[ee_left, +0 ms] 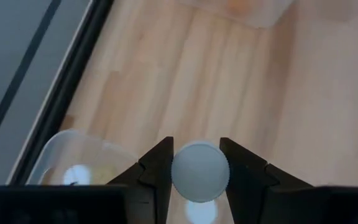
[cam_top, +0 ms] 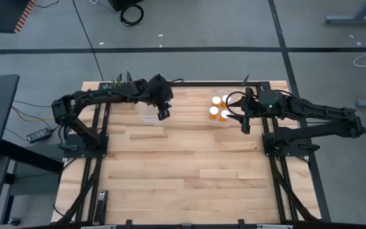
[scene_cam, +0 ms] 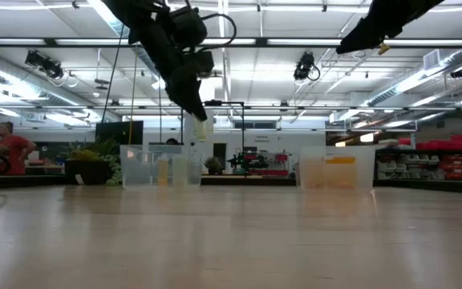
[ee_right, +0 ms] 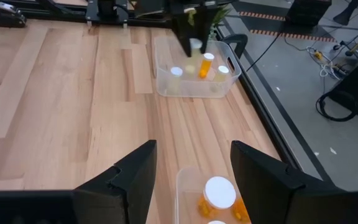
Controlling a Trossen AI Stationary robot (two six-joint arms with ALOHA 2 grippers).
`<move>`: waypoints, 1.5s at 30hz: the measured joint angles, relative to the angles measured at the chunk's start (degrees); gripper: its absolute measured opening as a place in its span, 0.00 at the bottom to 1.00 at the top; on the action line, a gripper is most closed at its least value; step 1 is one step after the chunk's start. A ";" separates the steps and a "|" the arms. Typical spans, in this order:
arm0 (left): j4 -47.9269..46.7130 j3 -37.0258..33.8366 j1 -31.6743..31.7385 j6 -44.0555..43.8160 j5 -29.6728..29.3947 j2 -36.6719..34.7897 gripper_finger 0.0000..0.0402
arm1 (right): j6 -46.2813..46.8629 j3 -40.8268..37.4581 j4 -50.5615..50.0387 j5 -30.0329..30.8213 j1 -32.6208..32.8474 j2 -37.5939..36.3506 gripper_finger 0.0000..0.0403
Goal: Pick and place medicine bottles into bin by pill shape (circle, oval)
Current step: Put the yellow pill bottle into the left transparent bin
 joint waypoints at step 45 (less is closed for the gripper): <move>0.70 -0.06 7.69 -6.58 -6.39 14.38 0.44 | 0.02 -0.06 0.46 -0.01 0.02 0.60 0.53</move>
